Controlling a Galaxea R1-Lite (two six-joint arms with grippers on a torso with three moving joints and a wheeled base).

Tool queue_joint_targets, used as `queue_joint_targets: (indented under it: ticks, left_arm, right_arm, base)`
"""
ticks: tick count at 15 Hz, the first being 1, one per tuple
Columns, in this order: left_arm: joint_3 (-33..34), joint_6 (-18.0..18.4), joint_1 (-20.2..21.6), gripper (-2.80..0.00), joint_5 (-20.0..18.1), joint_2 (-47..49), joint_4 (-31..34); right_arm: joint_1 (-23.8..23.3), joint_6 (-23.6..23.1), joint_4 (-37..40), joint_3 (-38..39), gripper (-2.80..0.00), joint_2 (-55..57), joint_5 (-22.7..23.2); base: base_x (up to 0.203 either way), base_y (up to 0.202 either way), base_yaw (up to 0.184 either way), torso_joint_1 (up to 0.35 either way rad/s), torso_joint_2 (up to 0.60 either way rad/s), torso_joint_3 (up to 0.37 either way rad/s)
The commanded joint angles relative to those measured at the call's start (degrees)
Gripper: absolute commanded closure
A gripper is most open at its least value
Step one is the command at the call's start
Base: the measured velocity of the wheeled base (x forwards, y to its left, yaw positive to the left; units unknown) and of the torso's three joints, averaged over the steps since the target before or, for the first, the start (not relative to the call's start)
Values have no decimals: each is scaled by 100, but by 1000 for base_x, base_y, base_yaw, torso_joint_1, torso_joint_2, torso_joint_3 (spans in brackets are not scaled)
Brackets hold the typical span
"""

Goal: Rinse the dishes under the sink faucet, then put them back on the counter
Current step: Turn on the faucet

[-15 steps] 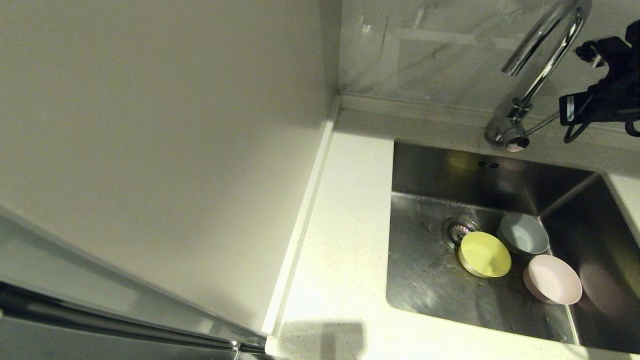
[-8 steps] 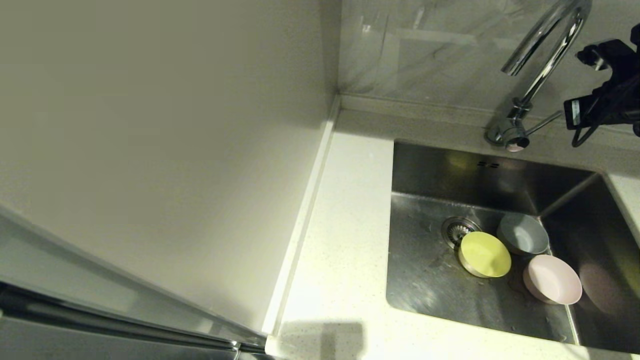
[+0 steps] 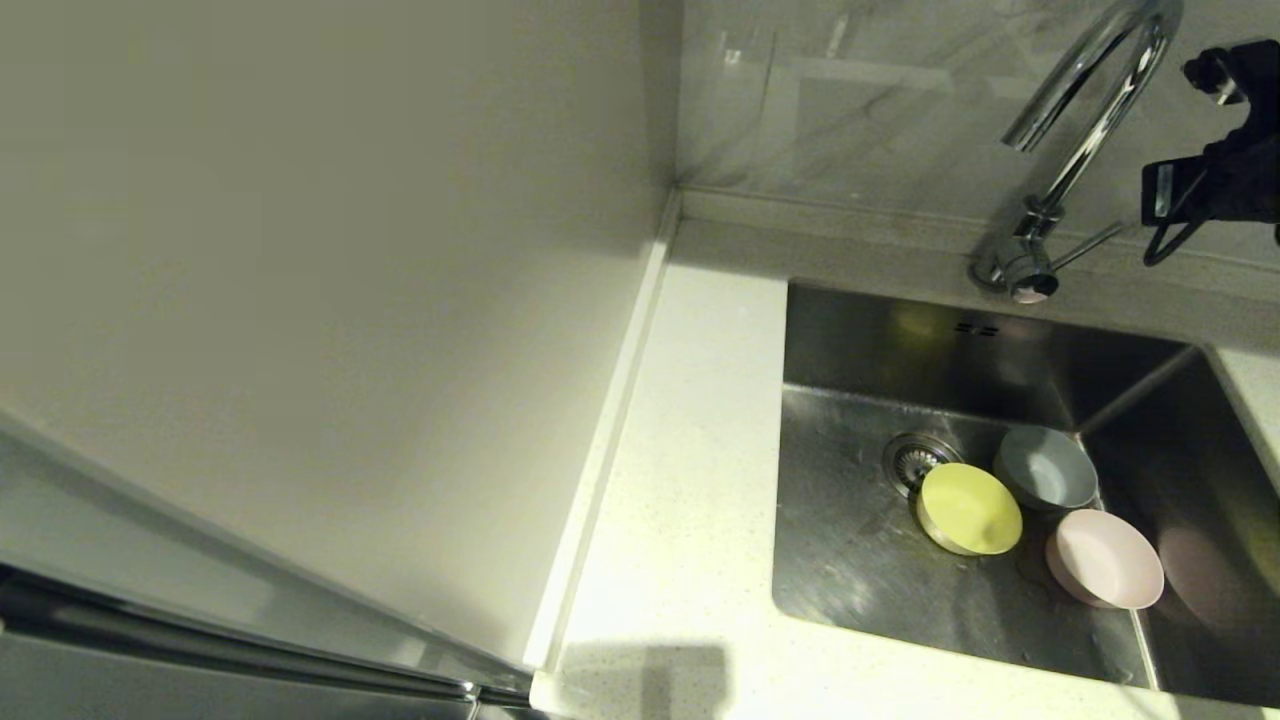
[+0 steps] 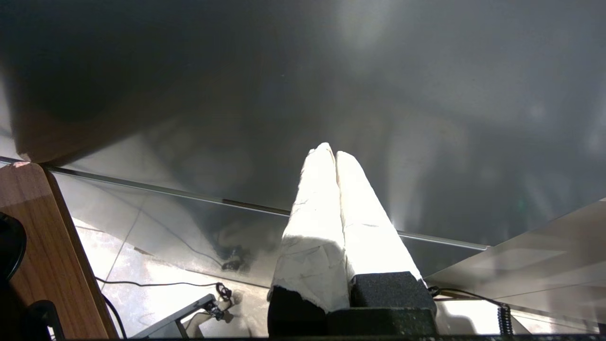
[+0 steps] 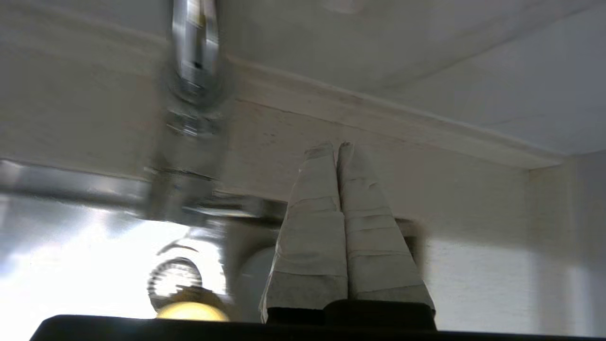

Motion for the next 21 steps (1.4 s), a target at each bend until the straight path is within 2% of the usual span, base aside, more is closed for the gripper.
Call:
queue_joint_targets:
  ticks: [1, 5, 14, 21]
  left_arm:
    - [18, -2, 1, 0, 0, 0, -2]
    - [18, -2, 1, 0, 0, 0, -2]
    - [18, -2, 1, 0, 0, 0, -2]
    - [18, -2, 1, 0, 0, 0, -2]
  right_arm:
    - [216, 442, -9, 52, 0, 5, 24]
    - [345, 595, -1, 133, 0, 62, 43]
    - [320, 244, -36, 28, 0, 314, -11]
    - [142, -619, -247, 83, 0, 295, -373]
  base:
    - [0, 0, 0, 0, 0, 0]
    - [0, 0, 0, 0, 0, 0]
    - [0, 0, 0, 0, 0, 0]
    - [0, 0, 0, 0, 0, 0]
